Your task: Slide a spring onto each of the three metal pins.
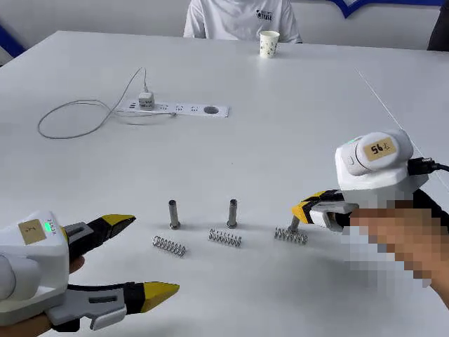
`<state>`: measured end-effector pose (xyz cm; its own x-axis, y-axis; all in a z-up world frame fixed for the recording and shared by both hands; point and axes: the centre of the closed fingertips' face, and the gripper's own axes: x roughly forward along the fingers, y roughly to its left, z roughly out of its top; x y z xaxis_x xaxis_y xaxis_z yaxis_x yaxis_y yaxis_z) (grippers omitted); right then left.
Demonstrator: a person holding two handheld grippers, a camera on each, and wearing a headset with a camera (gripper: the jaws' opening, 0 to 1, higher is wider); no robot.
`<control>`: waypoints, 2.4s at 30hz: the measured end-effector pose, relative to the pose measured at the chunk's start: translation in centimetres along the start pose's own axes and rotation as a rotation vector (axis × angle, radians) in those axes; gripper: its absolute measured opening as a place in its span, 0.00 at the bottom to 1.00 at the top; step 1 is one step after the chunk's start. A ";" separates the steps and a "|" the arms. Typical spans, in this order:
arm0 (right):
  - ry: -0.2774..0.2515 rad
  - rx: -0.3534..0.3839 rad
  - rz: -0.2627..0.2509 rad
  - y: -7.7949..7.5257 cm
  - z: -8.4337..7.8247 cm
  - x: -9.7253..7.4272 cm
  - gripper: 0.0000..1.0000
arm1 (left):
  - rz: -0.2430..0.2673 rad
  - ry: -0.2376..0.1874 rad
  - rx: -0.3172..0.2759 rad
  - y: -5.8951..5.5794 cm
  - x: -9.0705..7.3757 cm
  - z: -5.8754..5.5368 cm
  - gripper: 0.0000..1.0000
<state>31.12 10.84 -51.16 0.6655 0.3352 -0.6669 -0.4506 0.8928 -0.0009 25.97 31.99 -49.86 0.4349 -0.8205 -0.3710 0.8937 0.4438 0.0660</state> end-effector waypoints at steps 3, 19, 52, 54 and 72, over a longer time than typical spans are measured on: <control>-0.006 0.002 -0.001 0.0 0.1 -0.2 0.13 | -0.004 -0.002 0.001 0.0 0.1 0.1 0.76; -0.003 -0.059 0.020 0.7 -0.3 -1.6 0.16 | -0.007 0.004 0.000 0.1 0.1 0.0 0.76; 0.155 -0.280 0.209 1.7 -5.0 1.4 0.15 | -0.015 0.023 0.000 -0.5 0.0 -0.3 0.75; 0.167 -0.292 0.214 1.7 -5.2 1.4 0.15 | -0.013 0.022 -0.002 -0.4 0.0 -0.3 0.75; 0.212 -0.340 0.255 2.5 -6.0 1.2 0.11 | -0.048 0.025 0.005 -1.2 0.7 -0.4 0.74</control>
<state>27.23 11.70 -56.41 0.3880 0.4308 -0.8148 -0.7770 0.6284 -0.0377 25.18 31.01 -50.58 0.3885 -0.8315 -0.3971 0.9141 0.4021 0.0524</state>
